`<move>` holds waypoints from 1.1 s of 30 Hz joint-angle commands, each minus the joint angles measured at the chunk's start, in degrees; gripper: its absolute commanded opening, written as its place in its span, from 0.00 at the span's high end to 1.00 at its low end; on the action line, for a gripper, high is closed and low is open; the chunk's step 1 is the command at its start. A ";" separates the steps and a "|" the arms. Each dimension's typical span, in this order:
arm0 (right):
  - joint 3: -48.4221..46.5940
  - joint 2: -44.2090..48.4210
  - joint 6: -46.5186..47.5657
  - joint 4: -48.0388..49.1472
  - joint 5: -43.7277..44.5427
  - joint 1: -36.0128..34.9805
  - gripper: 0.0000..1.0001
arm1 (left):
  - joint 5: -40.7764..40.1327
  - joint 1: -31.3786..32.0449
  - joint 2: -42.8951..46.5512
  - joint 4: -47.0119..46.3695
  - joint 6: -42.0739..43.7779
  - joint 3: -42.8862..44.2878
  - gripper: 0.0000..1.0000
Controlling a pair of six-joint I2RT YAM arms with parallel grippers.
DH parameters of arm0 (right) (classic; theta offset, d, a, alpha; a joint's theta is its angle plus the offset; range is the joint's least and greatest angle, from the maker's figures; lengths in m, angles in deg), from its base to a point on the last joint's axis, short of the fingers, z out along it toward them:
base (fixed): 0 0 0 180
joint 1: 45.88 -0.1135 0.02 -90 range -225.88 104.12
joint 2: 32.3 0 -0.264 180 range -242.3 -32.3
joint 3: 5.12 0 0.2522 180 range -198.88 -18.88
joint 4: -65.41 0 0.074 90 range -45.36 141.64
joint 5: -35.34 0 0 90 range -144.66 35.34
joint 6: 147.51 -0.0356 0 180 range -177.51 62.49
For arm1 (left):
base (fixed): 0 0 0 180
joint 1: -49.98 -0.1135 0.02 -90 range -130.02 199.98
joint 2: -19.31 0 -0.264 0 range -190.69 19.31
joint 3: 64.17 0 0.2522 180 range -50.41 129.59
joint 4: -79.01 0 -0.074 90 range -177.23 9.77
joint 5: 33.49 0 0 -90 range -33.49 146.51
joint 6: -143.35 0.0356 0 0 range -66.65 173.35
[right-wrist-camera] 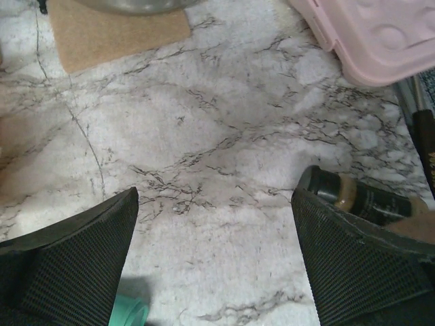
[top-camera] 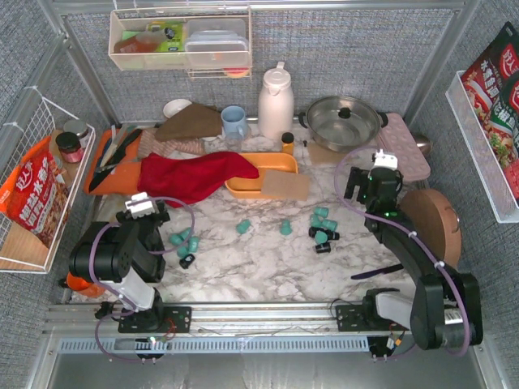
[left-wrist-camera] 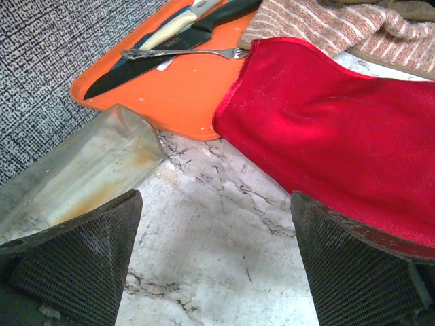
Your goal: Mix the coffee capsules in the storage basket
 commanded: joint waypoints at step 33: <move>-5.48 8.22 -11.87 -11.89 -9.80 -12.56 0.05 | -5.12 0.95 46.46 68.21 -38.47 27.10 0.01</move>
